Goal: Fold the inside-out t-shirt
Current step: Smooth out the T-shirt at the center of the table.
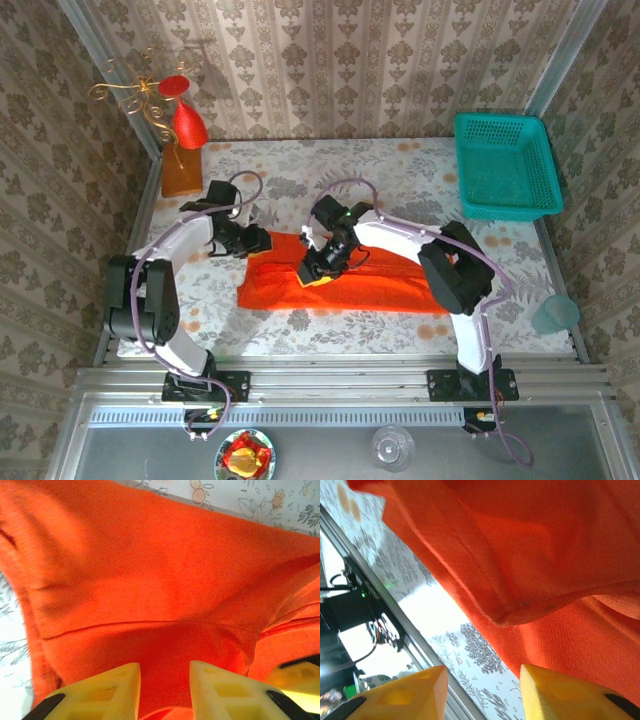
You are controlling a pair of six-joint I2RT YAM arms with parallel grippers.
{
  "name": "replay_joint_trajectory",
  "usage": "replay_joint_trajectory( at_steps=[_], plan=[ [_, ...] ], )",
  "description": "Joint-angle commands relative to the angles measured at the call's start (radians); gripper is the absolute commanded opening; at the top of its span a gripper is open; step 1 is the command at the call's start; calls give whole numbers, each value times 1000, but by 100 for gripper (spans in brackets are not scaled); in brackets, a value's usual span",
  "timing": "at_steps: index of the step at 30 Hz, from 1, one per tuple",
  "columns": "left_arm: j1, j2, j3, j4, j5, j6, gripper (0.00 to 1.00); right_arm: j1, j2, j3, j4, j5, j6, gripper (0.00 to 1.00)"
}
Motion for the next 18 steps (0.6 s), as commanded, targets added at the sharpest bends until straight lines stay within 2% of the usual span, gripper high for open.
replay_joint_trajectory(
  at_steps=[1,5,8,13,18],
  plan=[
    [-24,41,40,-33,24,36,32,-8,-82,-15,28,114,77,43],
    [-56,66,39,-82,48,58,32,-10,-111,-36,41,257,170,43],
    [-106,22,-14,-119,33,68,32,-10,-129,-48,27,357,230,43],
    [-185,-100,-191,-84,42,11,32,-8,-150,-81,75,371,294,43],
    [-194,-183,-285,-57,11,-55,32,8,-119,-75,86,327,322,42]
  ],
)
